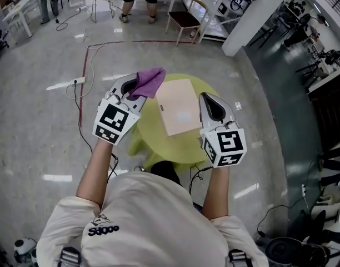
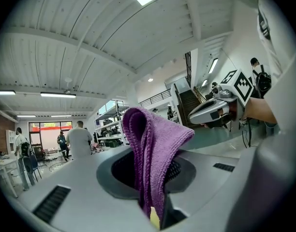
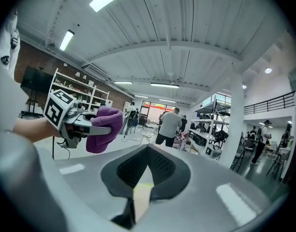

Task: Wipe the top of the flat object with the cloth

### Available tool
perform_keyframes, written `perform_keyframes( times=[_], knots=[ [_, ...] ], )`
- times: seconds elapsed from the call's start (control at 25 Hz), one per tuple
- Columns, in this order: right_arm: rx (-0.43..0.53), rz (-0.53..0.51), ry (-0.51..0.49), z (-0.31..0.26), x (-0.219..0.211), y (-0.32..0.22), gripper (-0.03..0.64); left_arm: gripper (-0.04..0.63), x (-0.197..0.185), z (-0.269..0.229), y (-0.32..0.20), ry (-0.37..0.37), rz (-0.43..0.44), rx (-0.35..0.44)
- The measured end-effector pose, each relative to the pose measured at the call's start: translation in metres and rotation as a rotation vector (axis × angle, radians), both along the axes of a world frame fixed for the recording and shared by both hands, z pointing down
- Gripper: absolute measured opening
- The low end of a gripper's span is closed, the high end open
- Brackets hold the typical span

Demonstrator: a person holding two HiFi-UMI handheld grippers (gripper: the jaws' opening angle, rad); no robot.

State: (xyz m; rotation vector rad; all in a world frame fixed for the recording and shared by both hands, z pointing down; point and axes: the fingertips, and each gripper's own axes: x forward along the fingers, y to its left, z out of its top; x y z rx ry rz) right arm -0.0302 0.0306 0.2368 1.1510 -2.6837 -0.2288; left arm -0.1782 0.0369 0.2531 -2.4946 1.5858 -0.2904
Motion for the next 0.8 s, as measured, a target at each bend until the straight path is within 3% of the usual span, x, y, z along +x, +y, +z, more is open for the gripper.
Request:
perform_keyframes(
  times=[0.8],
  knots=[
    [0.005, 0.028, 0.003, 0.003, 0.004, 0.009, 0.011, 0.072, 0.006, 0.007, 0.012, 0.008, 0.026, -0.014]
  ],
)
